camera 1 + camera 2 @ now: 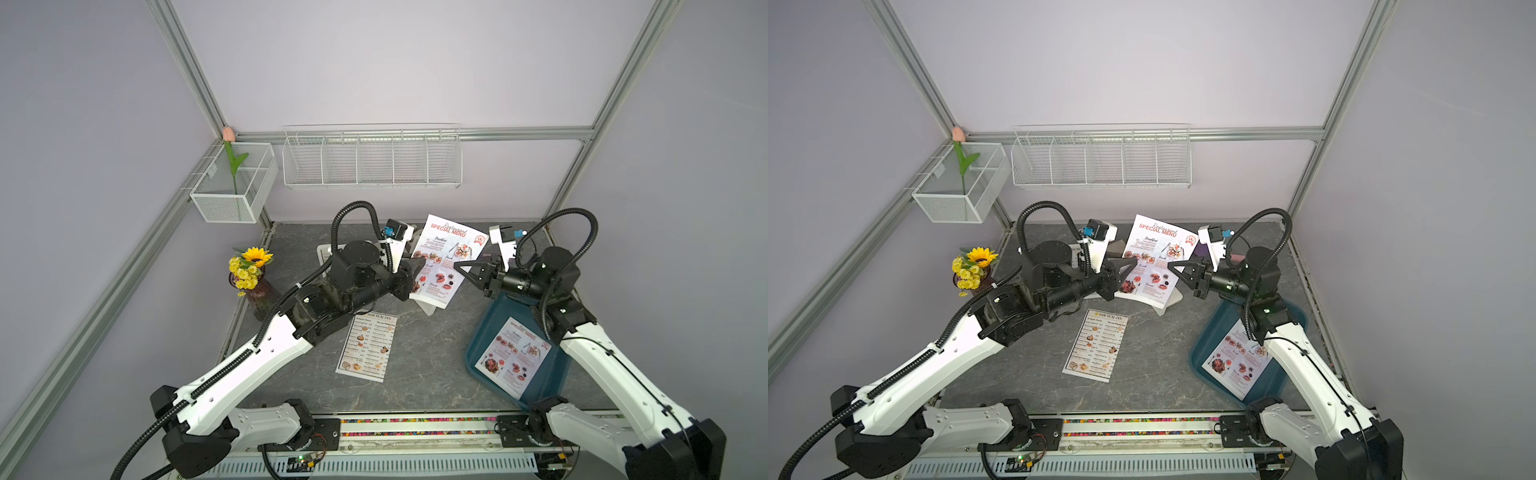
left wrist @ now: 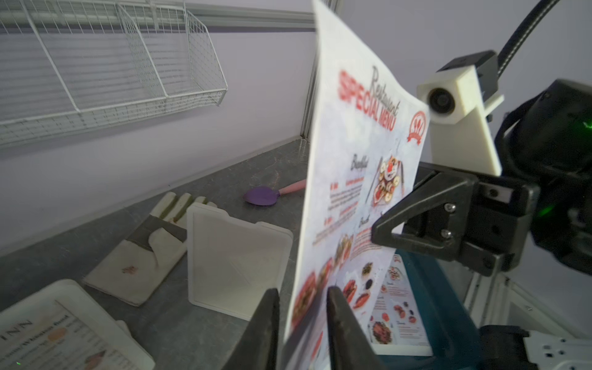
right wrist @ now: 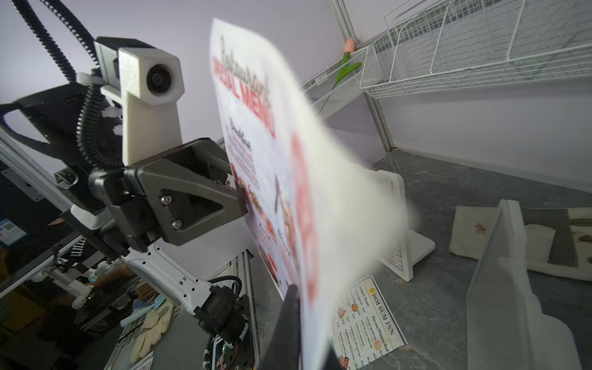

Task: Replace the menus in the menu holders
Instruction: Adjust the menu, then adjust the menu holder at the center of the board.

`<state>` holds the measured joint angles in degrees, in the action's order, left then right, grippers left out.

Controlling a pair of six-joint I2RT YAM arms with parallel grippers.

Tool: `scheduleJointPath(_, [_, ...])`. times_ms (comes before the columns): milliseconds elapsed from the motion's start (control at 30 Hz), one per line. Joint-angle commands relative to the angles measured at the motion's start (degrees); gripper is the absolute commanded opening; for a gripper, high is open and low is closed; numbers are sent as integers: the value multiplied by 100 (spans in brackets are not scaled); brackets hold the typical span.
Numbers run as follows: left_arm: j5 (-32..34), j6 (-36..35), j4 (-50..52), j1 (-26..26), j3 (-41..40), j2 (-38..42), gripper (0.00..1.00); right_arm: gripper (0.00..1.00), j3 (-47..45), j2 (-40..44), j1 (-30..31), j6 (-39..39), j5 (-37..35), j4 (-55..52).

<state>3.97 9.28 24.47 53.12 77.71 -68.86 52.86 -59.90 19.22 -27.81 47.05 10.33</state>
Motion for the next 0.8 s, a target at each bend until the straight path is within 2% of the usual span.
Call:
scheduleJointPath(0, [998,220,133,-48,-98,-113,47,6,585,180,-19,858,-851,-1702])
scheduleJointPath(67, [1458,340,348,-65,-97,-187,59,6,947,133,-17,1190,-1434,-2603])
scheduleJointPath(167, [1923,521,524,-67,-226,-316,64,6,1410,11,-16,1480,-2195,-3488])
scheduleJointPath(433, [2047,760,70,-83,-610,-1261,64,8,2574,-343,168,1532,-3265,-4449])
scheduleJointPath(633, [2039,1063,-171,-373,-291,-2220,61,8,3191,-563,327,1628,-4258,-5022])
scheduleJointPath(767, [2069,959,-232,-588,52,-2700,54,8,3167,-521,336,1673,-4430,-5030])
